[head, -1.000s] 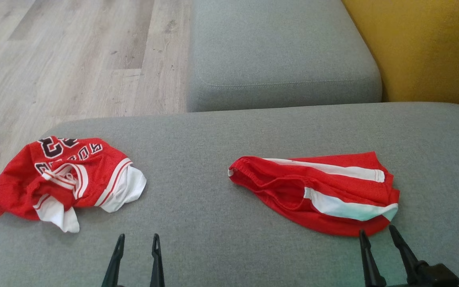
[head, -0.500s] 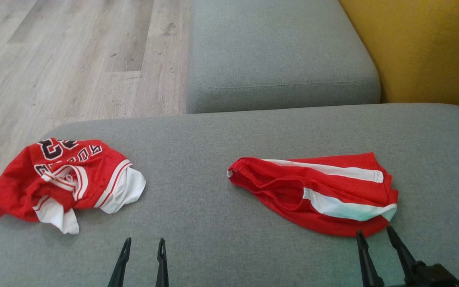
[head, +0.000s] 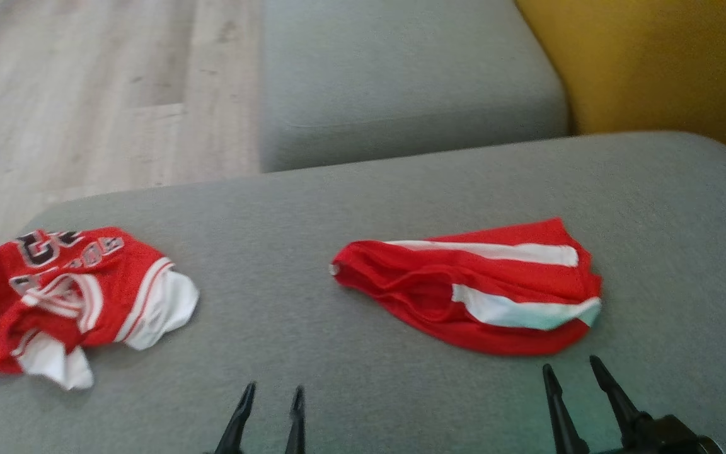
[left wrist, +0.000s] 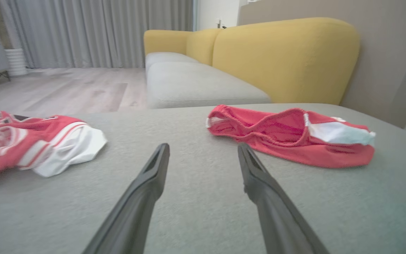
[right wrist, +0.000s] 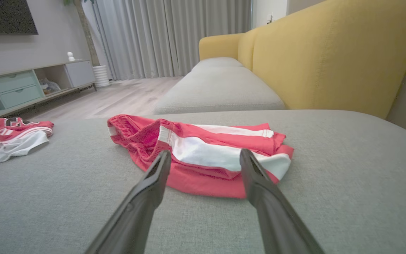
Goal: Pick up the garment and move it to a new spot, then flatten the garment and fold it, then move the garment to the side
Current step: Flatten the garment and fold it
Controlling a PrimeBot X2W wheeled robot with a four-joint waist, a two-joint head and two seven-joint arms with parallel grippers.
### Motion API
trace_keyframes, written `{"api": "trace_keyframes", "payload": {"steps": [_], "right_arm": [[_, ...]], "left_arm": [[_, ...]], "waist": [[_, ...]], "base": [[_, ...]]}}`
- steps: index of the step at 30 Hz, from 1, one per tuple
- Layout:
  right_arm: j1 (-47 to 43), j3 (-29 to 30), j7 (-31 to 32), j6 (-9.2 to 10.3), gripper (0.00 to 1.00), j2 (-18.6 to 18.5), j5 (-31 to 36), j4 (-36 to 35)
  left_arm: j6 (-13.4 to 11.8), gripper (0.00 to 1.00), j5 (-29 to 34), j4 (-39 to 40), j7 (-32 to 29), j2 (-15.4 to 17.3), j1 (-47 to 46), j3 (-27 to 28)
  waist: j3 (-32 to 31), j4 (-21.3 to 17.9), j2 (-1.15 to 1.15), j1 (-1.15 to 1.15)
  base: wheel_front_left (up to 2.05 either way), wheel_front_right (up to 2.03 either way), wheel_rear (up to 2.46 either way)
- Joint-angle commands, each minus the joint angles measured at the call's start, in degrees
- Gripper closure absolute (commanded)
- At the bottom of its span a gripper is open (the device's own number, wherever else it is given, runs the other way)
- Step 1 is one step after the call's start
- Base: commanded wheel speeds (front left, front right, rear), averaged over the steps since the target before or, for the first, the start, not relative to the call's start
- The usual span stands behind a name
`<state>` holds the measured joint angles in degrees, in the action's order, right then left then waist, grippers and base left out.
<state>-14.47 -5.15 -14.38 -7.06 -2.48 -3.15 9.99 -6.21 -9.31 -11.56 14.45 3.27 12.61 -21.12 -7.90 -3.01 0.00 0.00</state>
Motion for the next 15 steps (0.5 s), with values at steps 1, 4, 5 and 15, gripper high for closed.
{"api": "trace_keyframes", "payload": {"steps": [1,4,5,15], "right_arm": [[3.5,-1.5,-0.6,-0.43,0.00,-0.4,0.5,-1.7],[4.5,-2.5,-0.6,-0.43,0.00,-0.4,1.3,-1.5],[4.8,-2.7,-0.6,-0.43,0.00,-0.4,1.5,-1.5],[6.7,-4.7,-0.6,-0.43,0.00,-0.6,2.7,-1.3]], "left_arm": [[0.4,0.00,-1.2,1.4,0.5,-0.4,-5.1,0.9],[2.2,0.00,-6.6,-2.0,0.5,-0.4,-10.0,-2.0],[3.0,0.00,-8.6,-3.5,0.5,-0.4,-11.7,-3.2],[7.7,0.00,-26.1,-21.4,0.5,-0.4,-30.1,-13.3]], "waist": [[1.6,-2.7,0.00,0.00],[3.3,-7.1,0.00,0.00],[3.7,-8.4,0.00,0.00],[8.4,-22.0,0.00,0.00]], "base": [[0.00,0.00,0.00],[0.00,0.00,0.00],[0.00,0.00,0.00],[0.00,0.00,0.00]]}}
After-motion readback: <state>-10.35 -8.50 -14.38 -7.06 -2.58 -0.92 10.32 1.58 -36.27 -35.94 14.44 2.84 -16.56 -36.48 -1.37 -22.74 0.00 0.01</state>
